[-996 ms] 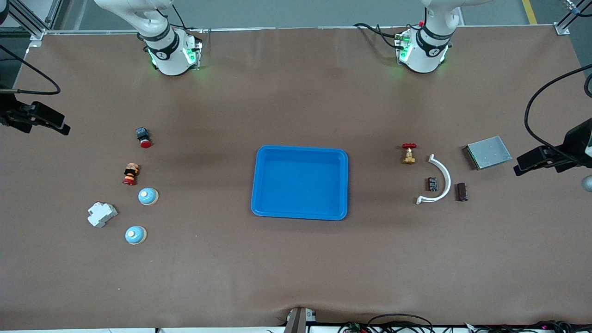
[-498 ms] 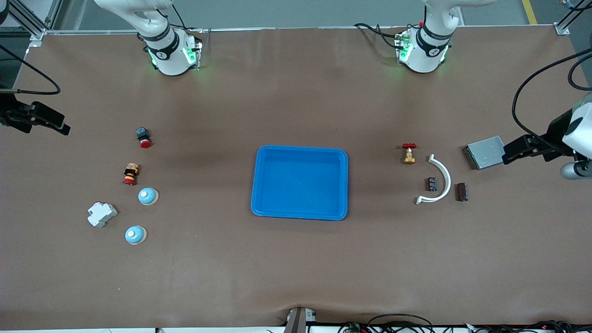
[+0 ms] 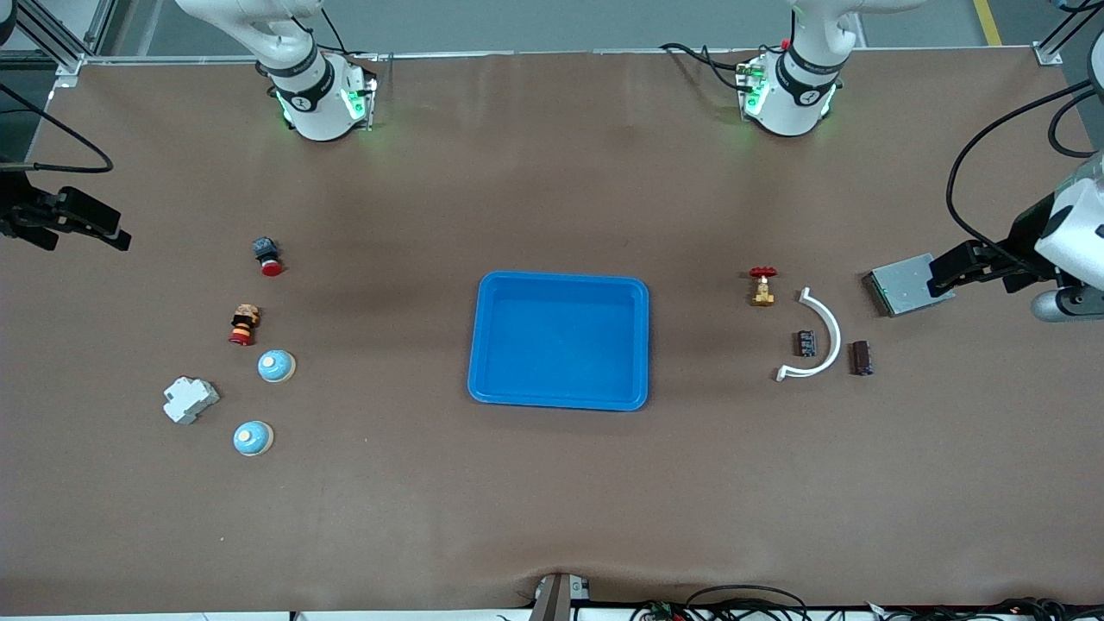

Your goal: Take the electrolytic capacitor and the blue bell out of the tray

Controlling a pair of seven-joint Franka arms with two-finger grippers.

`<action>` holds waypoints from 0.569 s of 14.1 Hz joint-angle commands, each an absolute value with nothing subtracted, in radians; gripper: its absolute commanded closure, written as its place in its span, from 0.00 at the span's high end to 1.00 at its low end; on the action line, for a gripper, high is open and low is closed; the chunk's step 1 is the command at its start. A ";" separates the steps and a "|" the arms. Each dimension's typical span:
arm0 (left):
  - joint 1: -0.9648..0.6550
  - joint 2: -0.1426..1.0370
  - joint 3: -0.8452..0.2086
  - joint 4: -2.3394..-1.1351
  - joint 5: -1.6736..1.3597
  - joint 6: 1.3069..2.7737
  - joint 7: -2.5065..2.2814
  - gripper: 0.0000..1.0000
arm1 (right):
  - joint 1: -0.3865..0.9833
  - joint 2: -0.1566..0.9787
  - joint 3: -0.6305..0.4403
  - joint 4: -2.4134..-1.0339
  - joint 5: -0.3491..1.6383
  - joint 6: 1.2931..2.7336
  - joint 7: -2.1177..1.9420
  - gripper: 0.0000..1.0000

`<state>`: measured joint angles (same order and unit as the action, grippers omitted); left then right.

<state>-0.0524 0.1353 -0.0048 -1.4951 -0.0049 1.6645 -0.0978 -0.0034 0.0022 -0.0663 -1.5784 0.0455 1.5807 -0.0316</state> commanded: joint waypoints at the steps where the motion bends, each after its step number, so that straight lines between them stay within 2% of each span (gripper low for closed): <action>1: -0.055 0.110 -0.006 -1.525 -0.025 1.678 -0.081 1.00 | -0.009 -0.002 -0.064 -1.574 0.057 1.582 -0.048 1.00; 4: -0.057 0.109 -0.051 -1.529 -0.012 1.681 -0.081 1.00 | -0.011 -0.002 -0.064 -1.575 0.057 1.582 -0.048 1.00; 8: -0.020 0.078 -0.058 -1.532 -0.018 1.677 -0.078 1.00 | -0.011 0.002 -0.064 -1.575 0.057 1.582 -0.046 1.00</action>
